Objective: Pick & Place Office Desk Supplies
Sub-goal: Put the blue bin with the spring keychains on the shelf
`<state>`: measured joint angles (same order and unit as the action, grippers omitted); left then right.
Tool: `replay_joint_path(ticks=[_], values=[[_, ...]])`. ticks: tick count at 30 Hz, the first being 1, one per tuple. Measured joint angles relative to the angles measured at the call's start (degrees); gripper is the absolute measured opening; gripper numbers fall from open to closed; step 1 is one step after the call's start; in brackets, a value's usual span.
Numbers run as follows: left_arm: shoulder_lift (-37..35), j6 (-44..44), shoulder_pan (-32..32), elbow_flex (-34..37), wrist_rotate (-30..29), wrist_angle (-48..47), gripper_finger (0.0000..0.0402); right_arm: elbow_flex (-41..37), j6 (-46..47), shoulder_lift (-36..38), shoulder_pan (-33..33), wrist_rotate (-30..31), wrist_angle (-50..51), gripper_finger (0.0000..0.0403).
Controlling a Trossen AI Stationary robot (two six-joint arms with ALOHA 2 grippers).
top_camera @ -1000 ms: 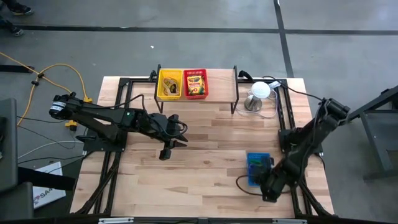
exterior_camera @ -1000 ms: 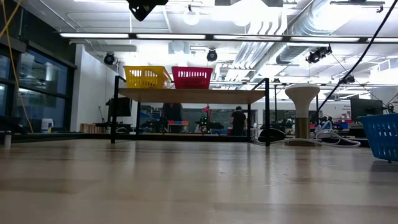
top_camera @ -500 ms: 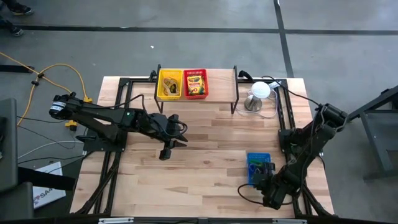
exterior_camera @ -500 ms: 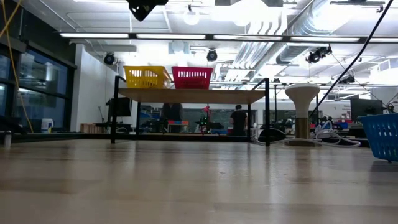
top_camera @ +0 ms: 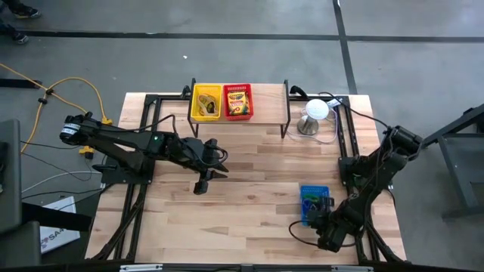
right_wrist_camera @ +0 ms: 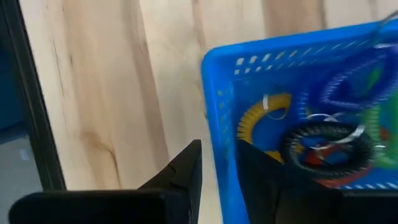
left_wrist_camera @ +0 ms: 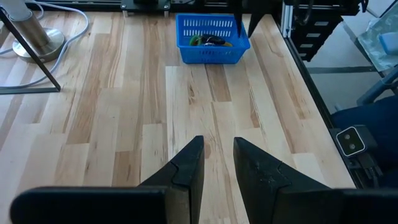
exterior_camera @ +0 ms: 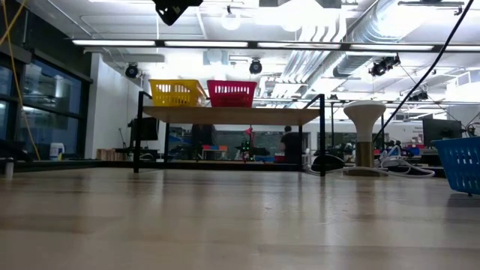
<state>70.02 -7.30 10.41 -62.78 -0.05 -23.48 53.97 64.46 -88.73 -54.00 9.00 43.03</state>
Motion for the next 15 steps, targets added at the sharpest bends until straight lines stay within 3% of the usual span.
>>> replay_joint_path(ticks=[15], values=[[0.0, 0.0, 0.0, 0.0, 0.0, 0.0, 0.0083, -6.2, 1.9, 0.0, 0.0, -1.7, -7.8, 0.008]])
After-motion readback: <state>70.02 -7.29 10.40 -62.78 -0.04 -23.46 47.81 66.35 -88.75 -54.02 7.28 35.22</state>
